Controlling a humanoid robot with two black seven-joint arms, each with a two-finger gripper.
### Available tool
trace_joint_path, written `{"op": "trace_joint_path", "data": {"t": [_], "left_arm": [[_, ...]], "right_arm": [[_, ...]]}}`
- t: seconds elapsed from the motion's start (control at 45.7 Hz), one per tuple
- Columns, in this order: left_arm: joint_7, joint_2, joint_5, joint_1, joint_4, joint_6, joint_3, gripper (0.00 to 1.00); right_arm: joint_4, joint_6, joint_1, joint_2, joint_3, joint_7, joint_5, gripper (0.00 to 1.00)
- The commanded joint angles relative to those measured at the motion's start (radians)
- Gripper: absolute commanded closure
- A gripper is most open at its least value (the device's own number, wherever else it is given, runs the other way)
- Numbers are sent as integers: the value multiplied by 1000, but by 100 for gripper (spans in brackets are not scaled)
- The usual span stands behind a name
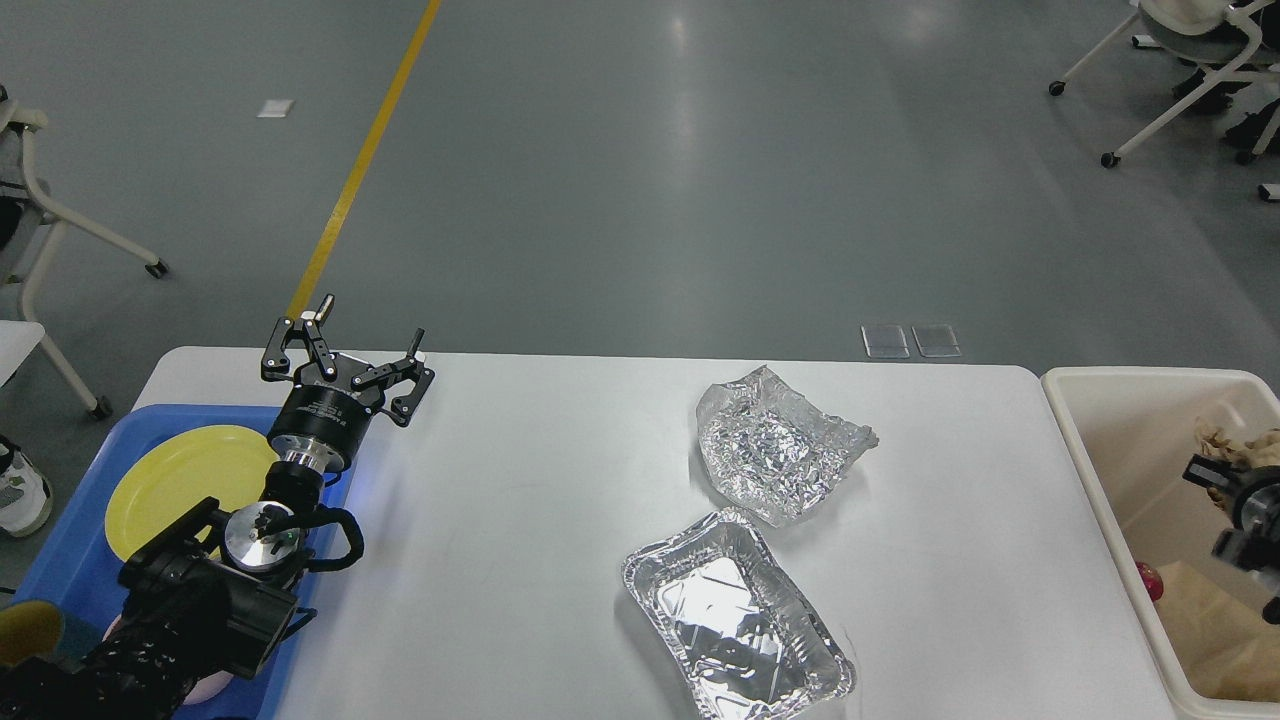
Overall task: Tidy desktop
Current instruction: 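Lift the brown paper, carry it into the white bin, release, then move the right gripper to the crumpled foil ball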
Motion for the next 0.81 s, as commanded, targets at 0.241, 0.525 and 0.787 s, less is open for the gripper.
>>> {"op": "trace_joint_path", "data": {"t": [0.241, 0.525, 0.787], "left_arm": [[0, 0, 0, 0, 0, 0, 0, 0], [0, 0, 0, 0, 0, 0, 0, 0], [0, 2, 0, 0, 0, 0, 0, 0]], "right_arm": [[-187, -11, -143, 8, 60, -7, 5, 0], [-187, -7, -52, 14, 95, -7, -7, 0], [230, 78, 381, -3, 199, 75, -42, 0]]}}
